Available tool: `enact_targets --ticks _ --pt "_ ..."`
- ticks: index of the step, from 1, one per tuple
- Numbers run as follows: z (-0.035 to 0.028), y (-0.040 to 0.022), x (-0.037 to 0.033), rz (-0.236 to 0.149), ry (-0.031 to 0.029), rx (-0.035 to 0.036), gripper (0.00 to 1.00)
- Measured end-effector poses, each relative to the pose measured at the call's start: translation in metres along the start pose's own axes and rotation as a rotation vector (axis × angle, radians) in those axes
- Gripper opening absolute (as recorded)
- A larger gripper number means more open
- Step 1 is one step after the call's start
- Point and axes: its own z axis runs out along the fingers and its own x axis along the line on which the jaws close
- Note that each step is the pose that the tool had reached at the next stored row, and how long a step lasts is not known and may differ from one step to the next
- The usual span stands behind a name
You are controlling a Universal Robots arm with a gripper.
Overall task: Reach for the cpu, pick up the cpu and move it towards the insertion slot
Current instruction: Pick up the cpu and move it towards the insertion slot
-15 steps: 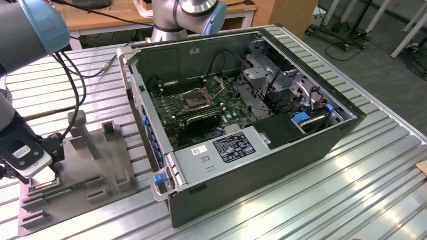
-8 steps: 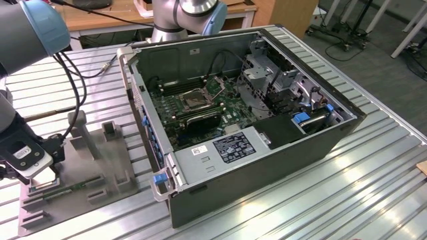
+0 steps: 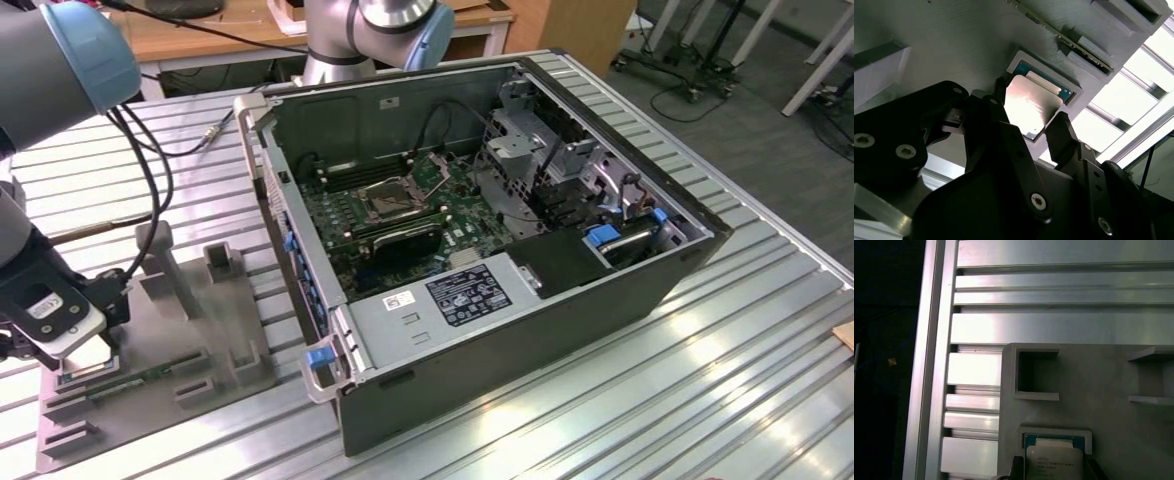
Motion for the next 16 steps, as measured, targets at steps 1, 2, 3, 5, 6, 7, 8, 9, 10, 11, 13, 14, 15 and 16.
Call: enact_targets --ticks 1,2,3,5,6,7,8,9,10,11,13,14,15,16 --pt "0.0001 0.0 0.0001 -0.001 0.0002 0.0001 0.59" --pt "0.0002 0.0 0.0 -0.001 0.0001 0.0 0.59" --pt "0.0002 0.0 0.0001 -0.001 0.0001 0.0 0.59" --pt "0.0008 0.0 0.0001 -0.001 -0.0001 -0.0001 0.59" --pt "0.0012 -0.0001 0.0001 -0.001 -0.0001 -0.0001 0.59" --pt "0.0015 -0.0001 0.0001 -0.001 0.0 0.0 0.59" --pt "0.0019 -0.0001 0.0 -0.001 0.0001 0.0 0.59" --pt "0.0023 -0.0001 0.0001 -0.001 0.0001 0.0 0.59" --pt "0.0025 -0.0001 0.0001 -0.001 0.0002 0.0001 0.59" --pt "0.0027 -0.0001 0.0001 -0.001 0.0003 0.0001 0.59" --pt "0.0032 -0.0001 0.0001 -0.001 0.0001 0.0 0.59" --pt "0.0034 -0.0002 0.0001 -0.001 0.0001 0.0001 0.59" --pt "0.0036 -0.0002 0.0001 -0.001 0.0001 0.0001 0.59" --pt "0.0041 -0.0002 0.0001 -0.001 0.0001 0.0 0.59"
